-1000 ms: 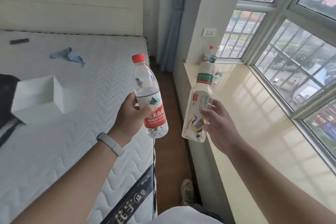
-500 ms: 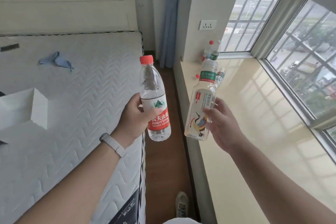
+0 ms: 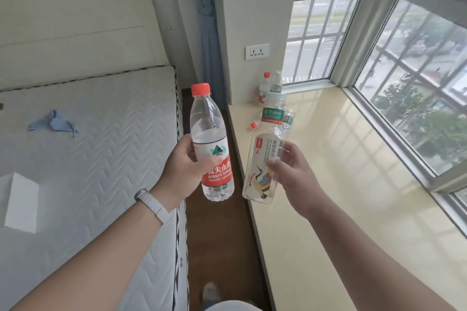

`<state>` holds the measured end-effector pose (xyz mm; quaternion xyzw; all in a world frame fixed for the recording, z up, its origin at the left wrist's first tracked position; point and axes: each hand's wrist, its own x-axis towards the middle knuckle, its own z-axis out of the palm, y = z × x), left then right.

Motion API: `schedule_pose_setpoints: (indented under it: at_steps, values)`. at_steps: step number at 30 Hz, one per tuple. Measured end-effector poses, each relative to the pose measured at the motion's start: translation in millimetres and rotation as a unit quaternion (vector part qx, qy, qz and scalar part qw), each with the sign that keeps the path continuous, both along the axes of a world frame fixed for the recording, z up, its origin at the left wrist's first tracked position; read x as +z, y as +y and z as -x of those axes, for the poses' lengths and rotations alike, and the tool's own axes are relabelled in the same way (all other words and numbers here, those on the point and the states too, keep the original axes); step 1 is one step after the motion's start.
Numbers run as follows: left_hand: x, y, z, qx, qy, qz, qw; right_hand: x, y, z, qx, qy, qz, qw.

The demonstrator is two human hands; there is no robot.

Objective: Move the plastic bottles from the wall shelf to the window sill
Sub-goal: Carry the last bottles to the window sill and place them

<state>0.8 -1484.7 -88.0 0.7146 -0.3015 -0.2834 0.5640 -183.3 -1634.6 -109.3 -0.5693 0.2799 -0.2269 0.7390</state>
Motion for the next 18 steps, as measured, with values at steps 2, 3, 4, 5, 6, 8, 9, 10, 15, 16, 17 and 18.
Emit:
schedule_pose_setpoints:
  at_steps: [2,3,4,5,6,8,9,10,15,16,17,18]
  values:
    - [-1.5,-10.7,-11.0,0.005,0.003,0.001,1.0,-1.1,-12.7,-9.1,-0.002,0.004,-0.004,1.0]
    - [-3.3,-15.9,-17.7,0.007,0.005,-0.001,1.0,-2.3,-18.4,-14.6,-0.003,0.004,-0.005,1.0]
    - [-5.0,-21.3,-24.8,0.007,0.005,-0.003,1.0,-3.7,-23.6,-20.0,-0.004,0.004,-0.008,1.0]
    - [-7.5,-26.8,-33.4,0.006,0.004,-0.004,1.0,-5.2,-28.6,-26.1,-0.007,0.004,-0.012,1.0]
    - [-10.1,-32.7,-42.9,0.002,0.002,-0.006,1.0,-7.0,-33.5,-32.7,-0.011,0.004,-0.017,1.0]
    - [-13.8,-45.1,-64.2,-0.005,0.002,-0.003,1.0,-10.4,-44.3,-47.9,-0.023,0.006,-0.027,0.999]
    - [-15.3,-51.4,-76.0,-0.008,0.004,0.002,1.0,-12.1,-50.6,-56.5,-0.032,0.006,-0.031,0.999]
    - [-16.5,-57.7,-88.2,-0.011,0.007,0.008,1.0,-12.6,-57.1,-65.8,-0.043,0.005,-0.034,0.998]
    - [-17.2,-89.9,-157.5,-0.039,0.016,0.013,0.999,-8.1,-86.8,-121.8,-0.082,0.006,-0.039,0.996]
    - [-17.3,-96.6,-172.2,-0.046,0.012,0.01,0.999,-7.8,-92.3,-133.8,-0.083,0.009,-0.035,0.996]
    - [-18.6,-103.4,-187.2,-0.053,0.008,0.007,0.999,-7.3,-97.8,-145.7,-0.083,0.015,-0.029,0.996]
    - [-19.5,-110.5,-201.3,-0.06,0.005,0.005,0.998,-7.0,-103.5,-156.9,-0.086,0.018,-0.022,0.996]
